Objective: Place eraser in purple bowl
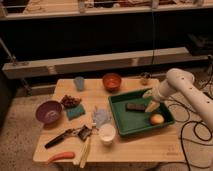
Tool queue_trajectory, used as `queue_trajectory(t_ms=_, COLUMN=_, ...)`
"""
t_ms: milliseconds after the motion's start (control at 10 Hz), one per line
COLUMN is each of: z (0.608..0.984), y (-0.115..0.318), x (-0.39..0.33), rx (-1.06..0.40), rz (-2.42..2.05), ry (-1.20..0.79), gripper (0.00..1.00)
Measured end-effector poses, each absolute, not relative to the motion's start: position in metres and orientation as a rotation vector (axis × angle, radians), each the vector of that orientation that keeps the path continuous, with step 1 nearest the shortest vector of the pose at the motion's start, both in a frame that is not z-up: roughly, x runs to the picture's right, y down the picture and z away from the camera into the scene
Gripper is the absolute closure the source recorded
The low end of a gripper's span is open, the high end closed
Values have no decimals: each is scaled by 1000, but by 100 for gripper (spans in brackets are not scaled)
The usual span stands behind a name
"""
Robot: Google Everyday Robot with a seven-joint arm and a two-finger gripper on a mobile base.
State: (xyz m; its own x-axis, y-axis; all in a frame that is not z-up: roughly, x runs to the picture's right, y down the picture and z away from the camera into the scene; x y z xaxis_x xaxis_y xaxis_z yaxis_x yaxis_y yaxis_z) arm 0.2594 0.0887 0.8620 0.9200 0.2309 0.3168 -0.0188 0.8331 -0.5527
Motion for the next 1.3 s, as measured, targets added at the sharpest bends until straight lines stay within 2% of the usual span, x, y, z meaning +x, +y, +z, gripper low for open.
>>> queue_trajectory(t_ms=1000, z=890, y=112, x=243, rx=-583, rz=143, ry=-377, gripper=40)
queue_trajectory(t_ms=1300, z=906, y=111, x=240, rx=-673, rz=147, ry=-373, gripper=42)
